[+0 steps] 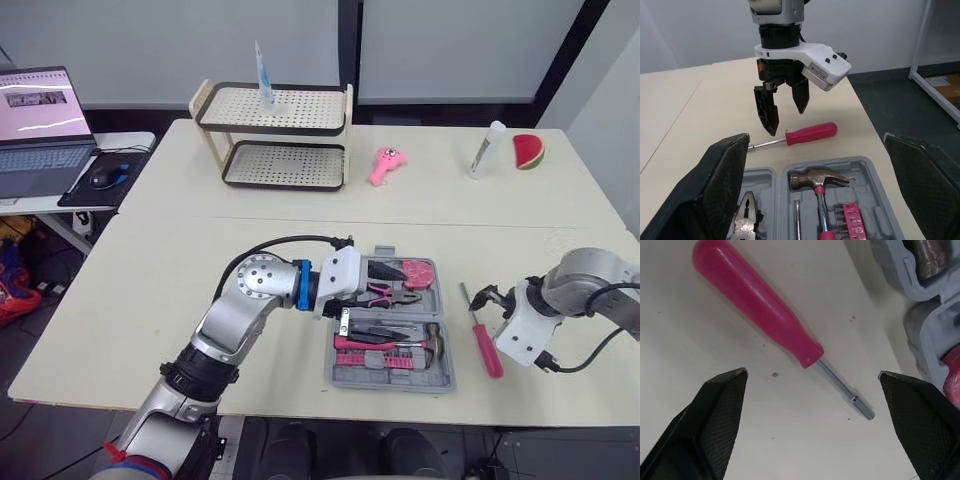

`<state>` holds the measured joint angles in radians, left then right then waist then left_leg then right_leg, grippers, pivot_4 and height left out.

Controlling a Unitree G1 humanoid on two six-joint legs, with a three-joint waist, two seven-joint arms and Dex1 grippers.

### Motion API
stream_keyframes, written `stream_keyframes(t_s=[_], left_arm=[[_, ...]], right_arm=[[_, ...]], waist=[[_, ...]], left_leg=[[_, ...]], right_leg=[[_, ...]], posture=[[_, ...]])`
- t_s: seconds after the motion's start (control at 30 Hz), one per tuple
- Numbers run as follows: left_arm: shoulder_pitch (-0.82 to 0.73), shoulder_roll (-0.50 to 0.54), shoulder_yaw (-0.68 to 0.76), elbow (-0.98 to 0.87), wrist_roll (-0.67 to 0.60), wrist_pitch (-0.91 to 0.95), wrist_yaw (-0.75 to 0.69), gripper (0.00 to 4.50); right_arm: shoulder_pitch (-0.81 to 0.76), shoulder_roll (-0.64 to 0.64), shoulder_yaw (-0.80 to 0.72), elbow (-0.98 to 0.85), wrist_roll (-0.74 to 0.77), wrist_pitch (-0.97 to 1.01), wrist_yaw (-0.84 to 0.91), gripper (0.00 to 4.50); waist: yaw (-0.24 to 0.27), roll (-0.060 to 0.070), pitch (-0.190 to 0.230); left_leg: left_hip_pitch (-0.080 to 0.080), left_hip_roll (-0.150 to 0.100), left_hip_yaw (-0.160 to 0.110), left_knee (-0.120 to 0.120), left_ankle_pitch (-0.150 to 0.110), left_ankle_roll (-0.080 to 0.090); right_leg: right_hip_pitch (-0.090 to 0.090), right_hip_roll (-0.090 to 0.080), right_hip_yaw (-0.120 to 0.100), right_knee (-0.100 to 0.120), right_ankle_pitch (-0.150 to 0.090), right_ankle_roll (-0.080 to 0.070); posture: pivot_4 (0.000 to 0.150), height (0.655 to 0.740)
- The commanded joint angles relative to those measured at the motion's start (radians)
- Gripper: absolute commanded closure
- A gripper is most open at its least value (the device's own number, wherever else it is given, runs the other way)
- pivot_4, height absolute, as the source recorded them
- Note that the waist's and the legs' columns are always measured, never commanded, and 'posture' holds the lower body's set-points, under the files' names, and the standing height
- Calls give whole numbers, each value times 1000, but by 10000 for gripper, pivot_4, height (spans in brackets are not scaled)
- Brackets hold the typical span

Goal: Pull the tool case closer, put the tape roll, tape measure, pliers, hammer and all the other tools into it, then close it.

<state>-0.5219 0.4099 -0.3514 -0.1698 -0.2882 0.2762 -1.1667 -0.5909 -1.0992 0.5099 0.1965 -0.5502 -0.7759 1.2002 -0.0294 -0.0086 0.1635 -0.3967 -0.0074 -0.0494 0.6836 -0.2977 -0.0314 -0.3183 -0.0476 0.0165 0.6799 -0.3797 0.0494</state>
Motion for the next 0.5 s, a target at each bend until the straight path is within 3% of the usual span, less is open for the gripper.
stream_keyframes(t_s=[0.03,0.3,0.4,0.5], left_arm=[[3,2,6,-52,-11,8,15,0],[19,12,6,-82,-13,30,34,0],[21,16,5,-80,-11,32,36,0],[19,16,1,-85,-13,39,41,0]], right_arm=[[-26,10,13,2,-22,-28,24,368],[-17,36,63,20,-81,-57,40,368],[-19,54,75,41,-111,-62,22,5681],[-34,76,82,85,-155,-67,-9,15816]], waist=[[0,0,0],[0,0,0],[1,0,0],[0,0,0]], left_leg=[[0,0,0,0,0,0],[0,0,0,1,0,0],[0,0,0,1,0,0],[0,0,0,1,0,0]], right_leg=[[0,0,0,0,0,0],[0,-1,0,0,0,0],[0,-1,0,0,0,0],[0,-2,0,0,0,0]], posture=[[1500,7400],[1500,7400],[1500,7400],[1500,7400]])
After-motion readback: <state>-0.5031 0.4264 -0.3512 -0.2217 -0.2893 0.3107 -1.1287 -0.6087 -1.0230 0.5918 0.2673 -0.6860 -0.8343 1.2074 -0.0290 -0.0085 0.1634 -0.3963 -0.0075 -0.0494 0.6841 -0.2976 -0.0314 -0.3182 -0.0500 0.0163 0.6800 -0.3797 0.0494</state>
